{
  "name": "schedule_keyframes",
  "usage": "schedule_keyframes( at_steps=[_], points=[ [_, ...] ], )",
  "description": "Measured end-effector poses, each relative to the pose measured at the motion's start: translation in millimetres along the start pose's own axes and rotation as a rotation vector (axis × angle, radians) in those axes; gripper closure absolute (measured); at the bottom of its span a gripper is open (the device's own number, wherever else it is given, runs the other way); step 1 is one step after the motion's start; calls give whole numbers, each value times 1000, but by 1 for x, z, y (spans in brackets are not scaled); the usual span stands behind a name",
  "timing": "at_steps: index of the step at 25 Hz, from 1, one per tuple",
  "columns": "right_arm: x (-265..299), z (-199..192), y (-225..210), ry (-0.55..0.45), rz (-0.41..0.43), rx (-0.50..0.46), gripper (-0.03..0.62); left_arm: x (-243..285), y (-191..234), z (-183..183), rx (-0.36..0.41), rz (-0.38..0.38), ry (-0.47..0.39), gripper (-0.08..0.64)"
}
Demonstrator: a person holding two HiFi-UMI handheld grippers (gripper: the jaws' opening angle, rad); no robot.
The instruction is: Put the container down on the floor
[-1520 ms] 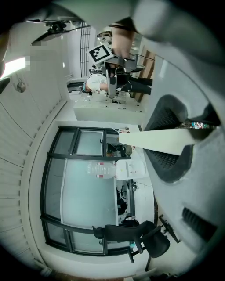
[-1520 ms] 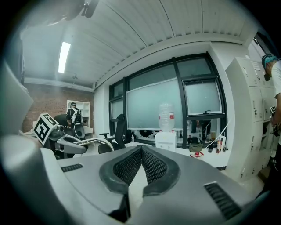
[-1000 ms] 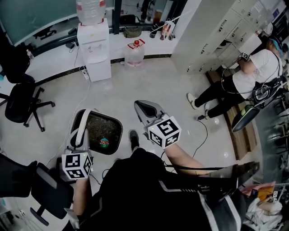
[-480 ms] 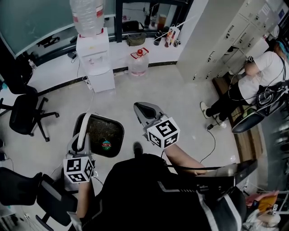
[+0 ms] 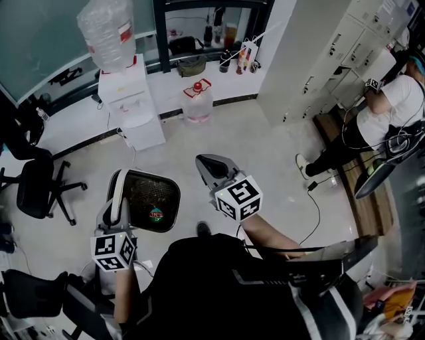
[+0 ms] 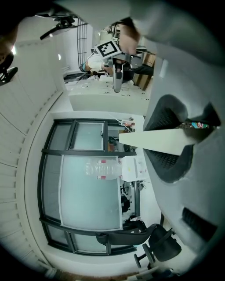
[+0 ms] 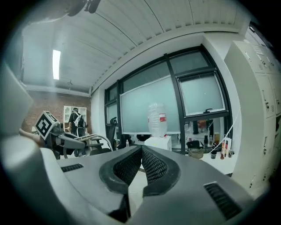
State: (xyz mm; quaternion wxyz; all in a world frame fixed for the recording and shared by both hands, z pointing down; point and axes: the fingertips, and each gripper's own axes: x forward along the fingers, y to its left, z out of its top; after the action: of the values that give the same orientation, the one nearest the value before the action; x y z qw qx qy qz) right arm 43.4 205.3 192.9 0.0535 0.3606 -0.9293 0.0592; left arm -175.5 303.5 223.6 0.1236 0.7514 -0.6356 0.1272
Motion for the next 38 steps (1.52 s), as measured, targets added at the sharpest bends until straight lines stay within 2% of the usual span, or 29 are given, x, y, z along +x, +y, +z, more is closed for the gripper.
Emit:
schedule_keyframes(
  at_steps=[7, 19, 27, 33, 38],
  points=[
    [0, 2, -55, -13, 3, 21, 586, 43, -26, 20, 10, 3, 1, 486],
    [15, 2, -98, -26, -12, 34, 586, 94, -38, 38, 38, -33, 17, 486],
    [49, 10, -119, -20, -66, 18, 586, 140, -16, 45, 35, -94, 23, 486],
    [90, 17, -129, 9, -95, -7, 586, 185, 8, 54, 38, -155, 23, 486],
    [131, 23, -145, 23, -153, -19, 586, 227, 32, 59, 36, -217, 32, 486]
  ],
)
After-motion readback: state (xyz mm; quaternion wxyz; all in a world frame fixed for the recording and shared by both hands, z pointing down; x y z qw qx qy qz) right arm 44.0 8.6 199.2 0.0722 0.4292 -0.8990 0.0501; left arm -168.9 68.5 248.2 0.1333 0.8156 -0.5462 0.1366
